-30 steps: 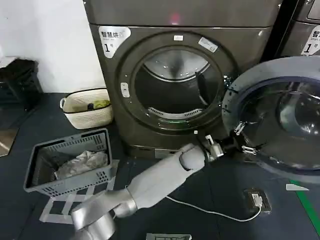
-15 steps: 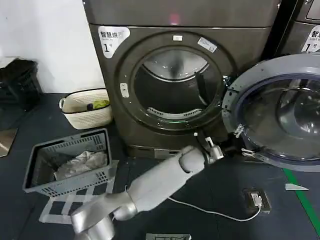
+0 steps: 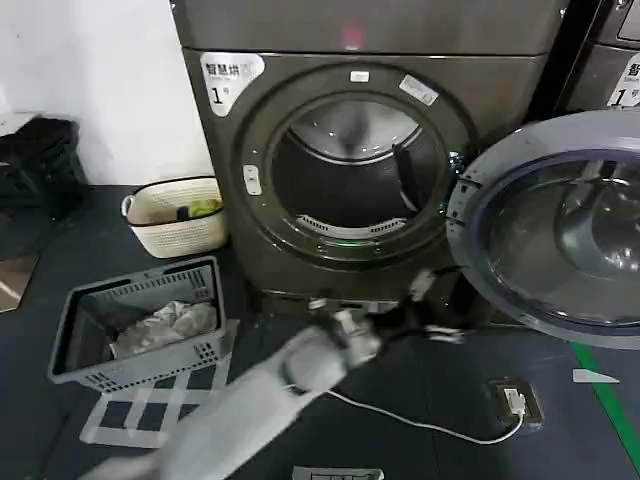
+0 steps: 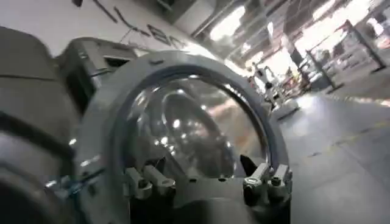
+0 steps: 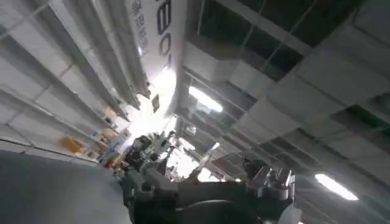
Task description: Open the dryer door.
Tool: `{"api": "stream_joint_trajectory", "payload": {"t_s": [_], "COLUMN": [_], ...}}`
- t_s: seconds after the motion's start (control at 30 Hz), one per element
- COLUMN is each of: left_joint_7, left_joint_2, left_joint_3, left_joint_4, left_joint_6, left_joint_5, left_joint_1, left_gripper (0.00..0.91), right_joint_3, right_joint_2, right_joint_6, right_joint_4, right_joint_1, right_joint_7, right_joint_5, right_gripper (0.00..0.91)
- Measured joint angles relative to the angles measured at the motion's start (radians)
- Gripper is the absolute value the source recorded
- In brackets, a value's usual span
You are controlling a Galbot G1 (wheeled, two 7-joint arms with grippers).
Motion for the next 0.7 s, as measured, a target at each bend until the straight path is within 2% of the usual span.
{"api": "stream_joint_trajectory", "payload": {"t_s": [0.37, 0.53, 0.7], "left_joint_7": [-0.011, -0.053, -0.115], "left_joint_2": [0.349, 0.508, 0.633], "left_joint_3": [-0.248, -0.445, -0.683], "left_joint_4": [-0.240, -0.232, -0.159], "left_joint_6": [-0.096, -0.218, -0.391], "left_joint_5": [0.139, 0.313, 0.602], "left_joint_1": [0.288, 0.419, 0.540], "left_gripper": [0.907, 0.907, 0.907], "right_joint_3": [-0.136, -0.195, -0.235], "right_joint_2": [-0.069, -0.090, -0.082], "right_joint_6": [0.015, -0.024, -0.081], "right_joint_4": [-0.039, -0.081, -0.085], "right_joint_1": [0.010, 0.022, 0.014], "right_joint_7": [0.011, 0.034, 0.031], "right_joint_5": [-0.002, 0.021, 0.094], "right_gripper": [0.907, 0.907, 0.907]}}
